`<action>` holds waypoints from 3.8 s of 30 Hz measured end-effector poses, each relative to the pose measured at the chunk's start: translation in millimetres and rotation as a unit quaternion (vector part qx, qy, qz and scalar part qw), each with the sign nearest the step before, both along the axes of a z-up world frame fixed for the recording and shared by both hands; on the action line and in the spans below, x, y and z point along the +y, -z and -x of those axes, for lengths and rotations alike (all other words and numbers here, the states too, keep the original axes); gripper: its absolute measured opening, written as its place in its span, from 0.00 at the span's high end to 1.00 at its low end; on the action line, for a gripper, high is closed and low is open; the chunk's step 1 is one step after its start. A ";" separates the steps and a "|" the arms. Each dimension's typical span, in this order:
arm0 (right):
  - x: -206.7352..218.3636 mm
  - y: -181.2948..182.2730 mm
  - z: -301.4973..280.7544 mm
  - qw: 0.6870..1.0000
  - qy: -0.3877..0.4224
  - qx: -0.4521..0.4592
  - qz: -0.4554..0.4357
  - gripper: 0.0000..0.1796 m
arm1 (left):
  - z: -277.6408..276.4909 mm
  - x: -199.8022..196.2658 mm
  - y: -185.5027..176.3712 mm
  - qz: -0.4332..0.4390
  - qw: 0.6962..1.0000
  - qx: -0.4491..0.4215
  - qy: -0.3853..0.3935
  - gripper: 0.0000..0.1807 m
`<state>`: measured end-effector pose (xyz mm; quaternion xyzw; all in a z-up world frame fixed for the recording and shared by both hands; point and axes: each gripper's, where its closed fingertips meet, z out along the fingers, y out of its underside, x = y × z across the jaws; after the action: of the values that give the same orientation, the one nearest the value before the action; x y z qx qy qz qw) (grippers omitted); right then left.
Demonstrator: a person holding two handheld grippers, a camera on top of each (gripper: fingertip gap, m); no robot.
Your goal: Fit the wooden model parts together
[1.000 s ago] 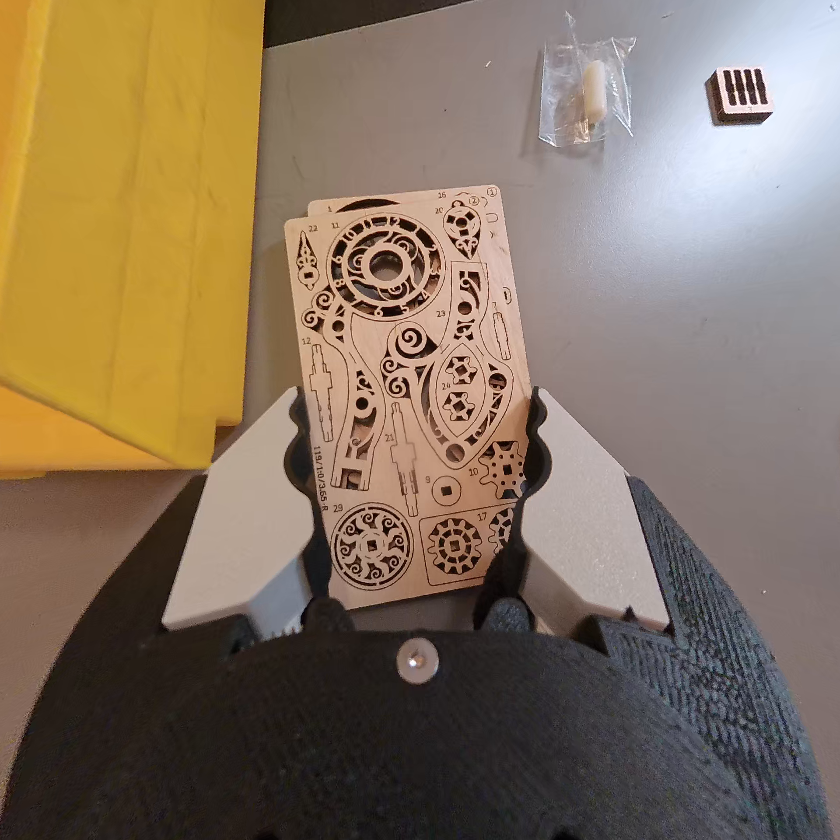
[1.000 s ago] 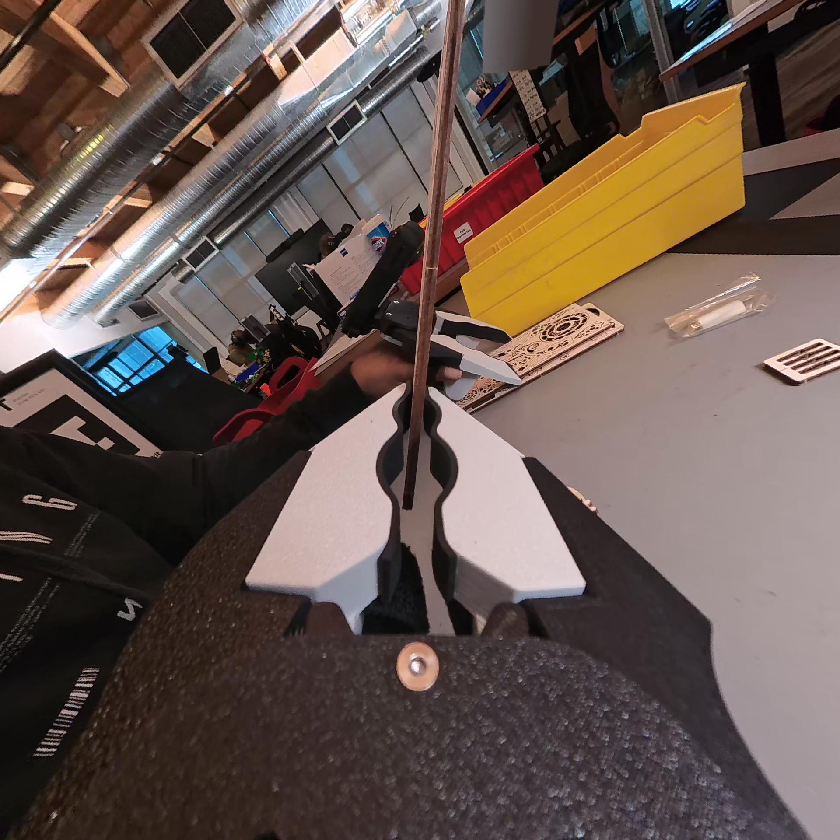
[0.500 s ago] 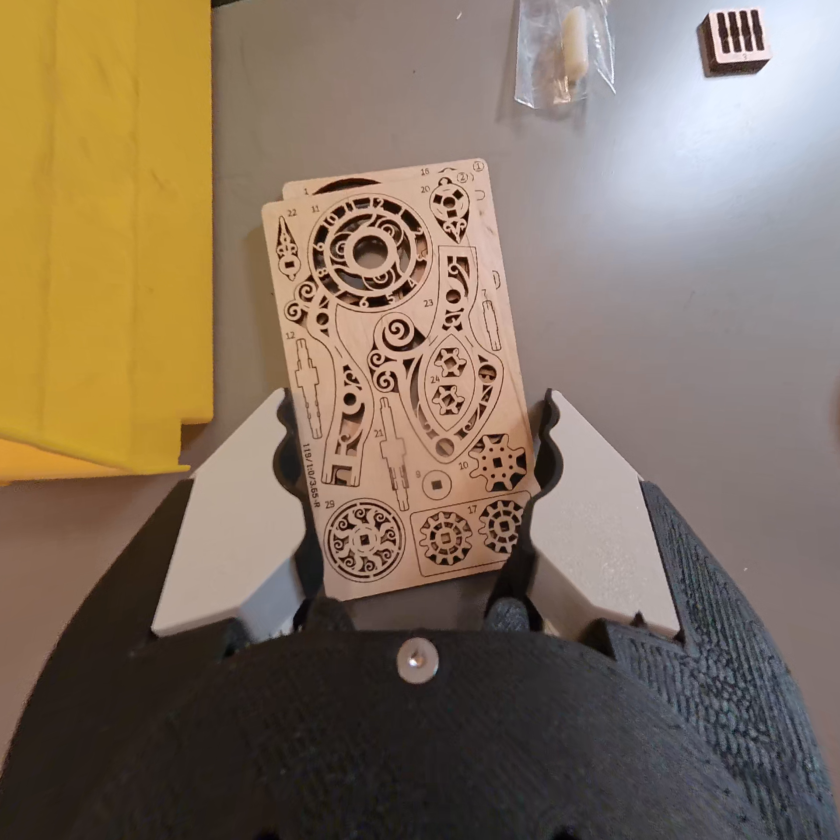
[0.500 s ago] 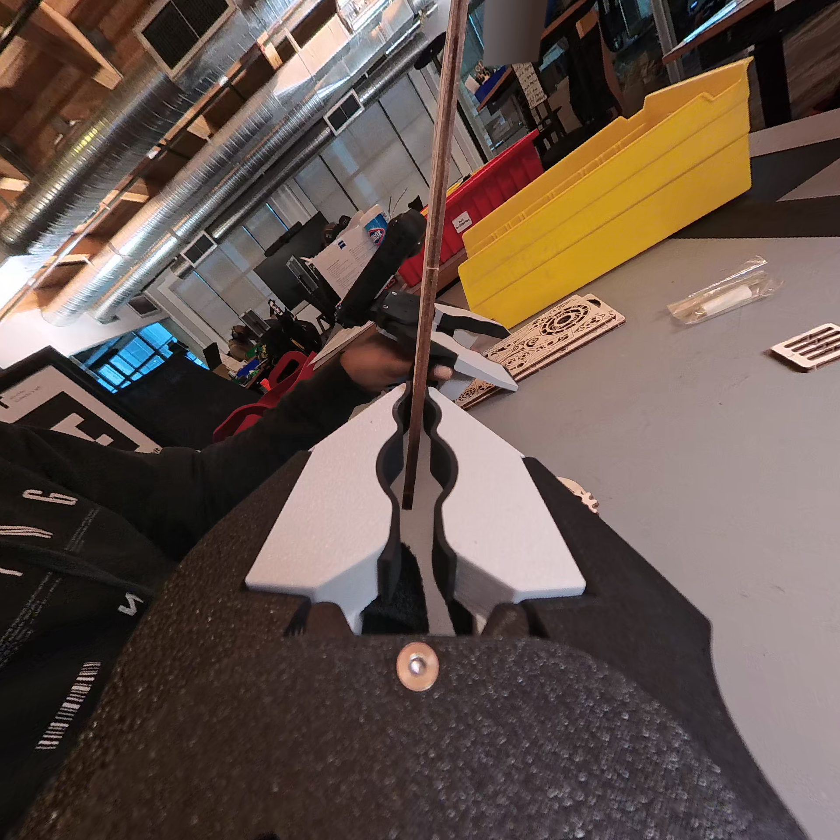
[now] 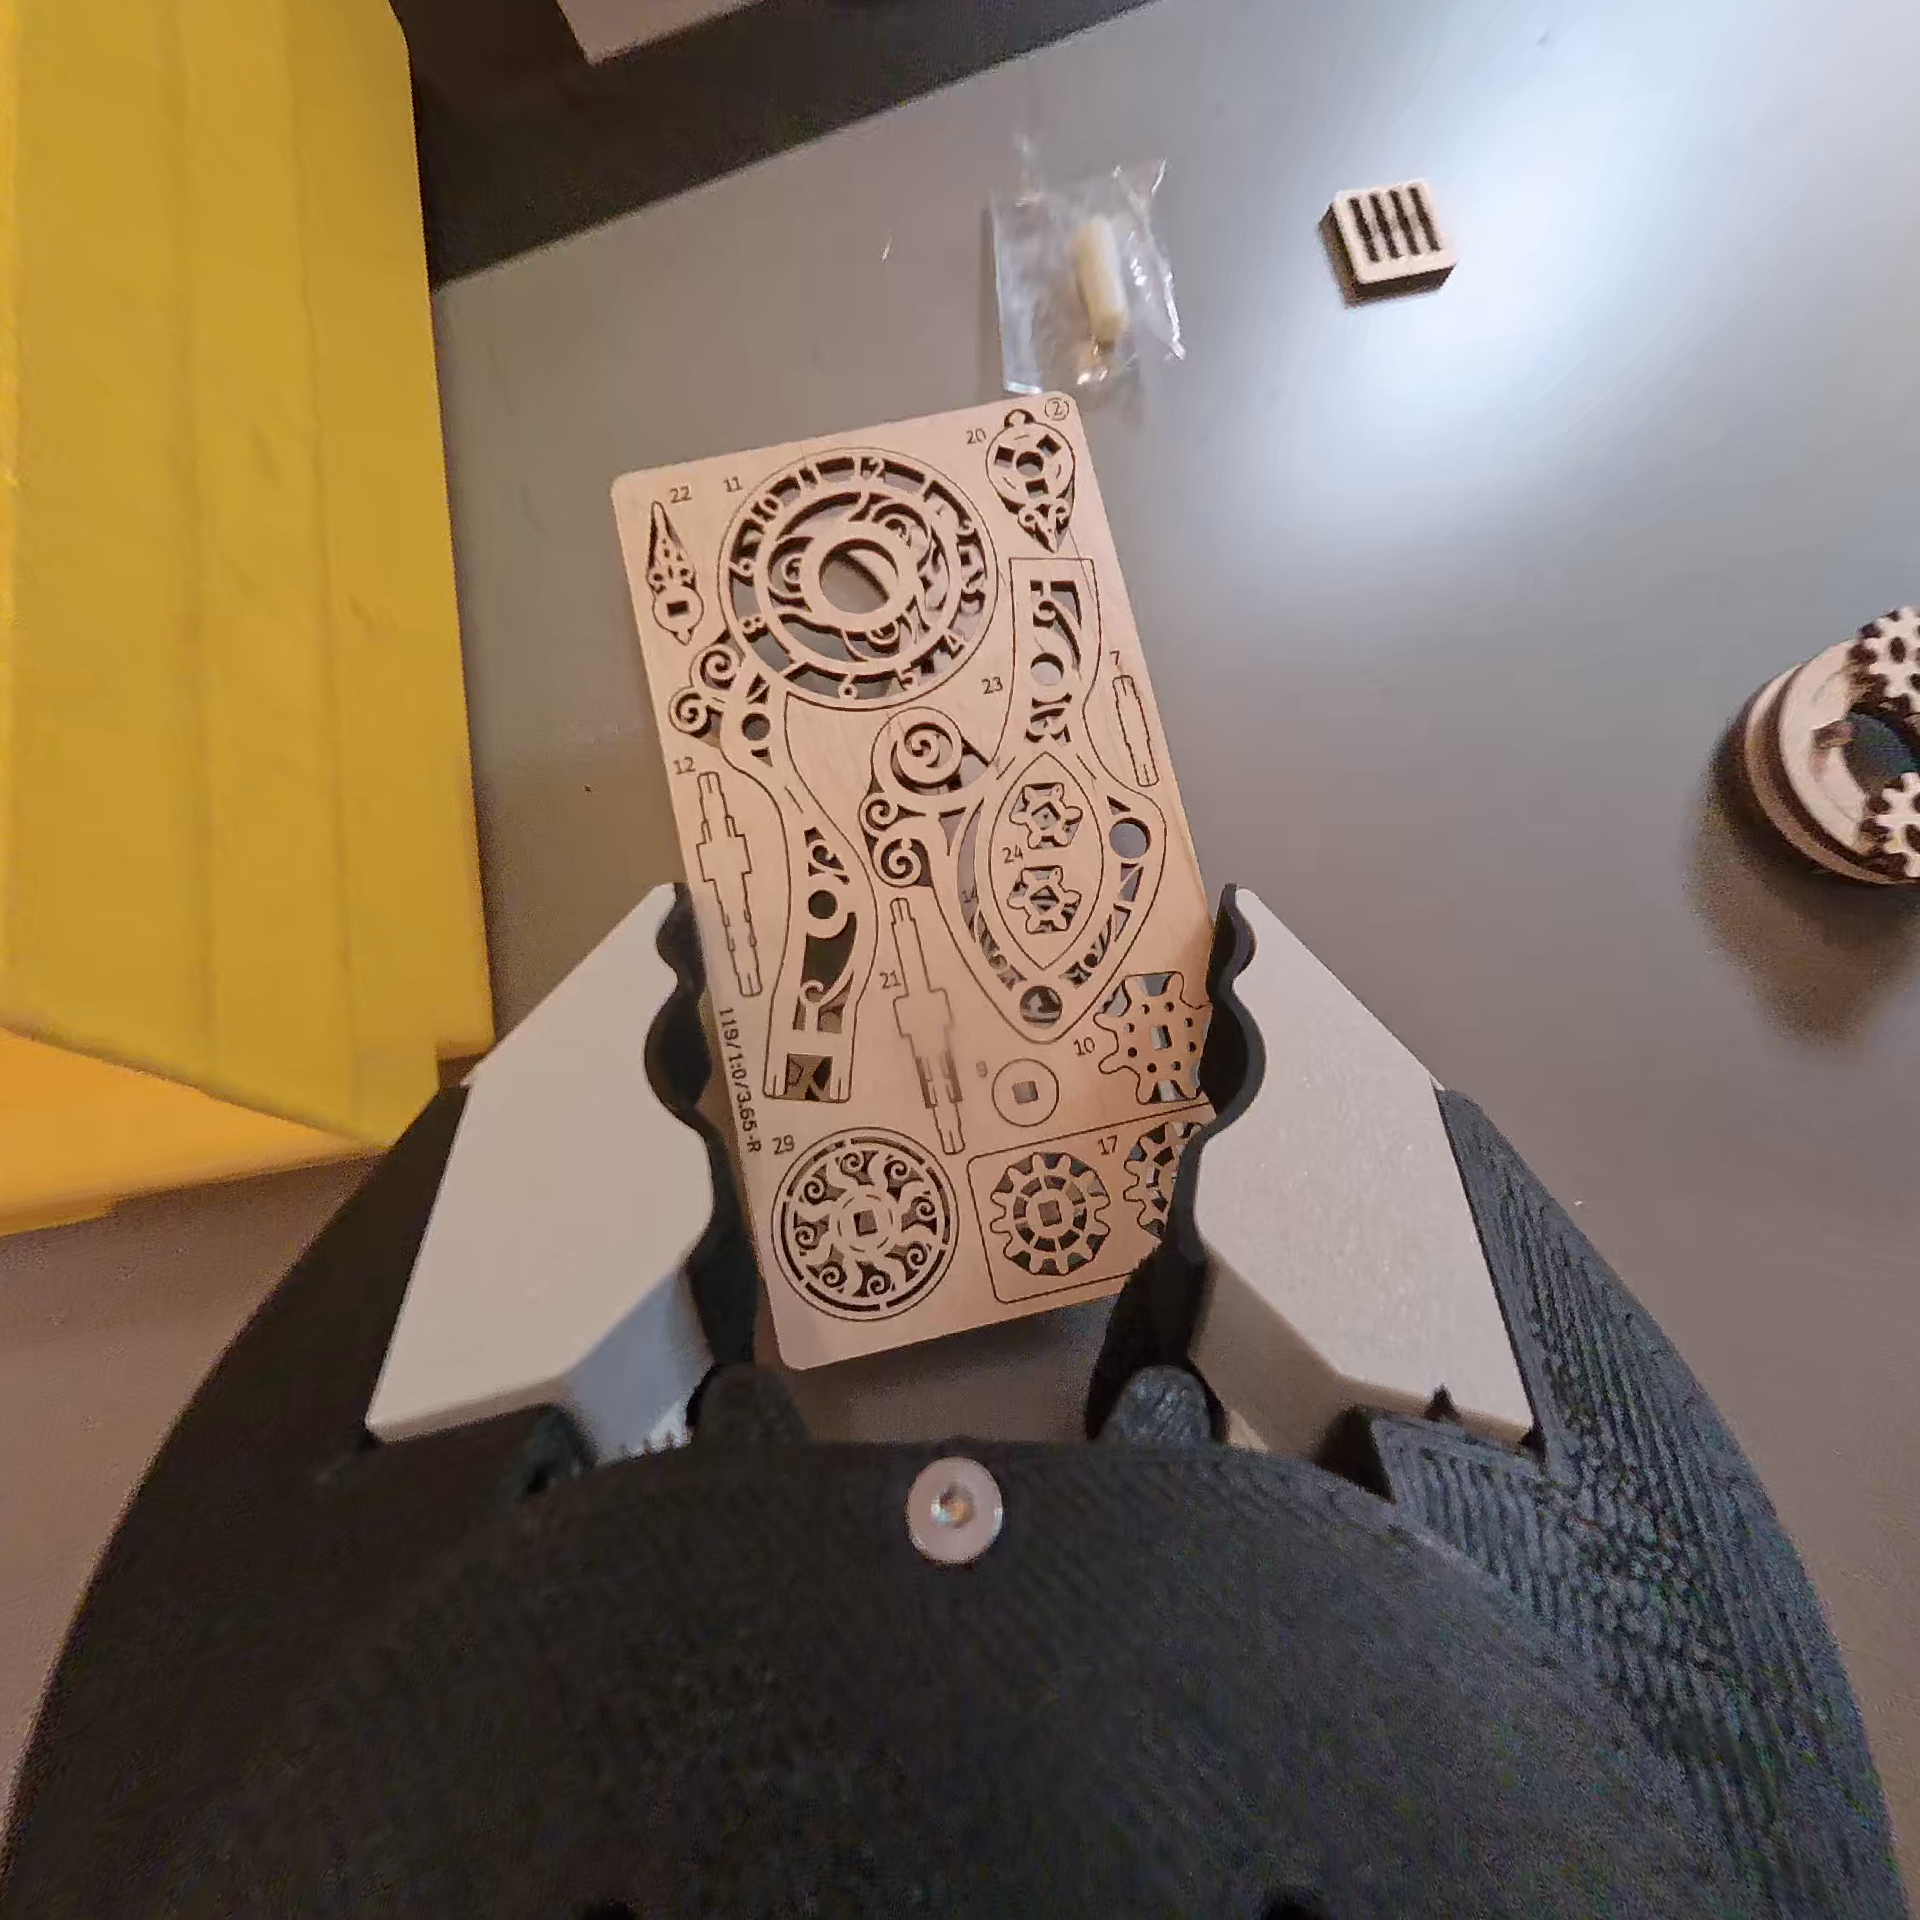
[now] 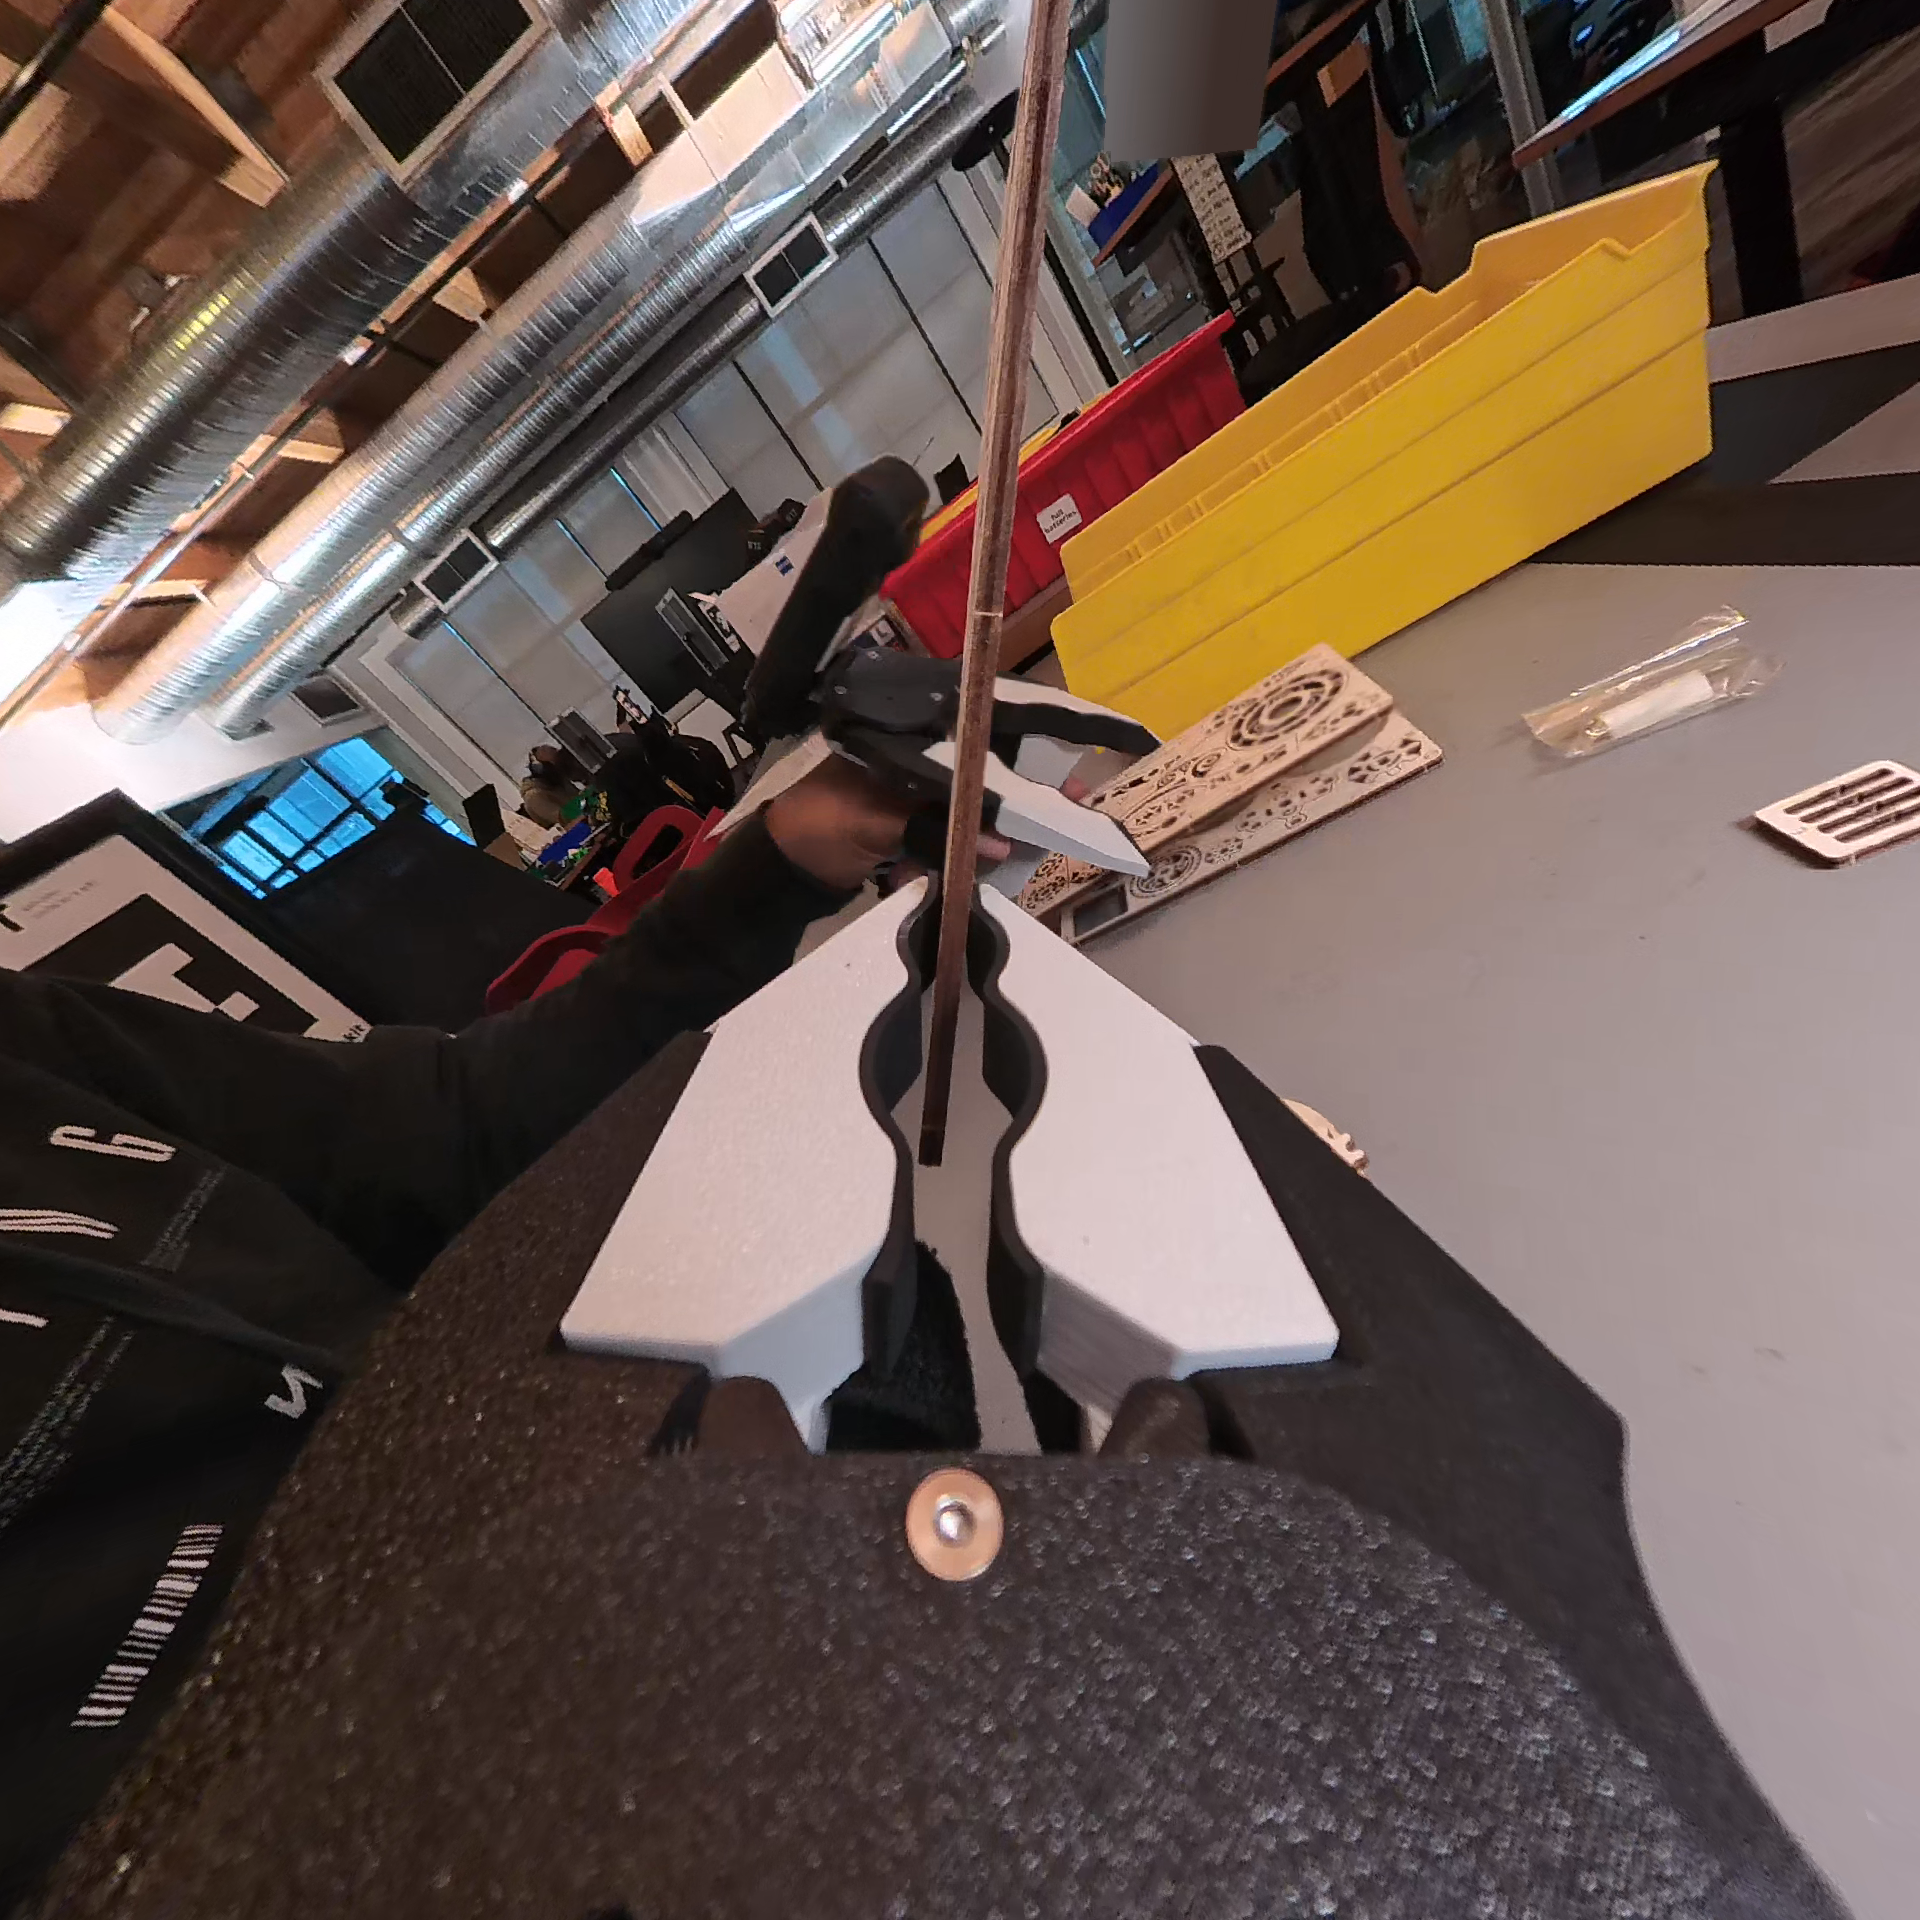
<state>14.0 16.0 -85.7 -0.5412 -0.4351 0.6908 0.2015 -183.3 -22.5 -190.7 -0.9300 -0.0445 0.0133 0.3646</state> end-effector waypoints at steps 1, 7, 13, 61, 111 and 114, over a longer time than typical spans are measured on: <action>0.3 0.2 0.0 1.000 0.000 0.000 0.000 0.99 | -1.5 0.6 -4.9 -0.008 1.000 0.003 0.004 0.46; 1.4 1.1 0.1 1.000 0.002 -0.001 0.001 0.99 | -0.9 0.8 -38.1 -0.060 0.997 0.041 0.011 0.46; 1.4 2.2 0.4 1.000 0.002 -0.002 0.002 0.99 | 34.8 -9.1 -76.3 -0.108 0.990 0.084 -0.034 0.46; -1.0 -12.8 -5.2 0.999 -0.009 0.045 0.025 0.99 | -3.7 -25.3 20.0 0.043 0.998 -0.001 0.052 0.46; -21.3 -14.6 7.7 0.998 0.006 0.065 0.019 0.99 | -194.4 1.6 -106.7 -0.300 0.817 -0.393 0.298 0.99; -24.1 -18.2 6.3 0.997 0.004 0.075 0.014 0.99 | -195.4 -0.7 -109.4 -0.299 0.803 -0.418 0.302 0.99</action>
<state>7.7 -8.1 -67.6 -0.4924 -0.4066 0.7348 0.2289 12.2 -23.2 -81.3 -0.6569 0.0894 -0.5013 0.5561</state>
